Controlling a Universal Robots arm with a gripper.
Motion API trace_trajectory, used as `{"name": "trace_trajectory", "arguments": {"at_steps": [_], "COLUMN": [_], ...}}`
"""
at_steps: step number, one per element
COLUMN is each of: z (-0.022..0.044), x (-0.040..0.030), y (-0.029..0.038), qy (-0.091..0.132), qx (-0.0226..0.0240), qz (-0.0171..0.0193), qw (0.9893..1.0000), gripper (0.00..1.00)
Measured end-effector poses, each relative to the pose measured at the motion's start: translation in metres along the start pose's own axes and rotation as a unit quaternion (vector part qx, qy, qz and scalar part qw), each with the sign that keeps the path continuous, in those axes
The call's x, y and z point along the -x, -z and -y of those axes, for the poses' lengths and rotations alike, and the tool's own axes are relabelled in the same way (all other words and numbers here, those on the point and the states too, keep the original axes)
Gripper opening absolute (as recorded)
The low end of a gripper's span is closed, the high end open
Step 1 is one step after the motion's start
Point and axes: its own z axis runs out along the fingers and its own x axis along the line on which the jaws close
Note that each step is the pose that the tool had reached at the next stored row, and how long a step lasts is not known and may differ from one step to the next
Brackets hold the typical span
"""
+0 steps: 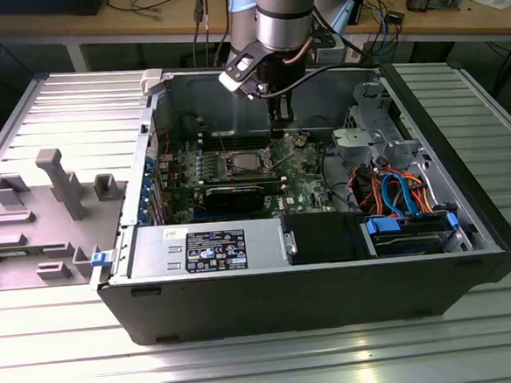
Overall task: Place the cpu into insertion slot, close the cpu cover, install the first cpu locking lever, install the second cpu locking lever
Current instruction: 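Close the cpu cover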
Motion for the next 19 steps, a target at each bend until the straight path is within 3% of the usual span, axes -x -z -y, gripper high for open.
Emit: {"name": "trace_trajectory", "arguments": {"at_steps": [19], "z": [-0.0101], "x": [-0.0001], "y": [-0.0003], "qy": [0.0], "qx": [0.0], "qz": [0.0], "qw": [1.0], "gripper": [0.11]}}
